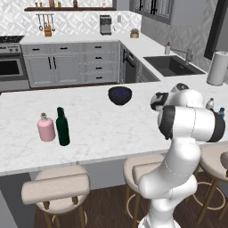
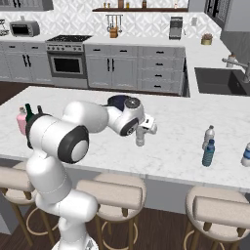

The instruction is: Move the plastic bottles in the middle to the plastics group, and the glass bottles in the middle to the glass group.

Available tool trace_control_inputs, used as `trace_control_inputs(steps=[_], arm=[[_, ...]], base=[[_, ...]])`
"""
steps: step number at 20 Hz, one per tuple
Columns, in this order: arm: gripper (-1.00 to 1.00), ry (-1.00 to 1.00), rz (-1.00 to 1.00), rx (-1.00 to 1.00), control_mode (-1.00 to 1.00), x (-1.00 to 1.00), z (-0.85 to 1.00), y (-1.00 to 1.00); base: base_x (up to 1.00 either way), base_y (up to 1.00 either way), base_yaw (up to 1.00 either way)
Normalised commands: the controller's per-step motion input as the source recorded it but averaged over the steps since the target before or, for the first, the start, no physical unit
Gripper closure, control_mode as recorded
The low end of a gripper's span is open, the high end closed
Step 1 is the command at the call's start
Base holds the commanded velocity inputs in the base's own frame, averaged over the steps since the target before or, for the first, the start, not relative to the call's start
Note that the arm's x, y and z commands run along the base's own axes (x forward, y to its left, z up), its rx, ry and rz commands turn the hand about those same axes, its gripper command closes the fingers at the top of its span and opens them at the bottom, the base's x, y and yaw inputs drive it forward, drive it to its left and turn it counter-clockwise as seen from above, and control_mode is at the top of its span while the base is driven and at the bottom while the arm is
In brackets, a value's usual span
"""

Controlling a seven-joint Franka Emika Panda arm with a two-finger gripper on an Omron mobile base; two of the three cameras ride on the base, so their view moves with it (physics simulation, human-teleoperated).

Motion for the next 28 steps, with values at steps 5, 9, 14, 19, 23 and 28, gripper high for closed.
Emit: trace_control_inputs(steps=[5,9,14,19,23,28], arm=[[1.00,0.05,-0.43,0.01,-1.00,0.01,0.42,-0.44],[1.00,0.09,-0.35,0.06,-1.00,0.00,0.34,-0.70],[1.00,0.12,-0.29,0.07,-1.00,0.00,0.16,-0.76],[1.00,0.02,-0.16,0.18,-1.00,-0.03,0.00,-0.73],[1.00,-0.04,-0.15,0.09,-1.00,-0.07,0.00,-0.41],[1.00,-0.08,-0.12,-0.01,-1.00,-0.12,0.00,-0.05]], base=[[0.00,0.00,0.00],[0.00,0.00,0.00],[0.00,0.00,0.00],[0.00,0.00,0.00],[0.00,0.00,0.00],[0.00,0.00,0.00]])
